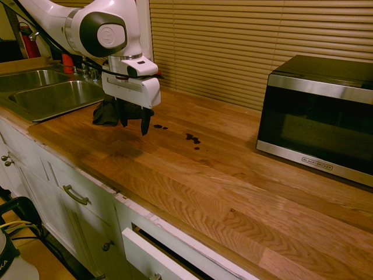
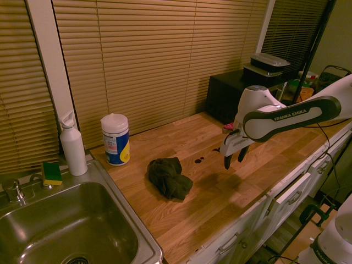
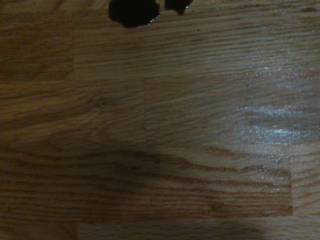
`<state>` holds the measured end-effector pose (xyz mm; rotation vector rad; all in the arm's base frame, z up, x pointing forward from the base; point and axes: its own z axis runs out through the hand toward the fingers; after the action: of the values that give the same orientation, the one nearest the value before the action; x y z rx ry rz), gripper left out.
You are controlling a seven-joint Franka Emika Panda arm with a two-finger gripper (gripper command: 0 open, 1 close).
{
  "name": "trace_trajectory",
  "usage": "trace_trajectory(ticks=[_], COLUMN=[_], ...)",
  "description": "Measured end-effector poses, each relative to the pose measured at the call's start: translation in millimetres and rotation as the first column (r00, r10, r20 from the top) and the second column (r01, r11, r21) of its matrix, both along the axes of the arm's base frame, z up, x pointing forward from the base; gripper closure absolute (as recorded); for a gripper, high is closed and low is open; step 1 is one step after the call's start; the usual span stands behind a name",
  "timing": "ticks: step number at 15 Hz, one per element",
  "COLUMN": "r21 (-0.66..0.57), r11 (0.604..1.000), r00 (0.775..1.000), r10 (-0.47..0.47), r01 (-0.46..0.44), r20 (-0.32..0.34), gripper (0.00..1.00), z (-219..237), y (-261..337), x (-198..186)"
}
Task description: Clear the spill
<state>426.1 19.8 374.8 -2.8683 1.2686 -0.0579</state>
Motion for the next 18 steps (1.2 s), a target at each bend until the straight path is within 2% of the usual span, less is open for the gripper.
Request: trace_trajectory(ticks=[6,11,15,18], r21=[0.030,0.090,0.114,0.147], r11=[0.999,0.995,0.992,0.986], r00=[1.000,0.995,0.986,0.982], r10=[0.012,0.044,0.031,0.046], r01=[-0.012,-0.052,-0.050,-0.074], r20=[0.013,0.087,0.163,0.184], gripper=[0.00,0.00,0.00,0.00], z=[3.0,34.3,57.9,58.7], y=[16.7,71.4,121.6,156.3], x=[2.0,11.6,17.9,23.9])
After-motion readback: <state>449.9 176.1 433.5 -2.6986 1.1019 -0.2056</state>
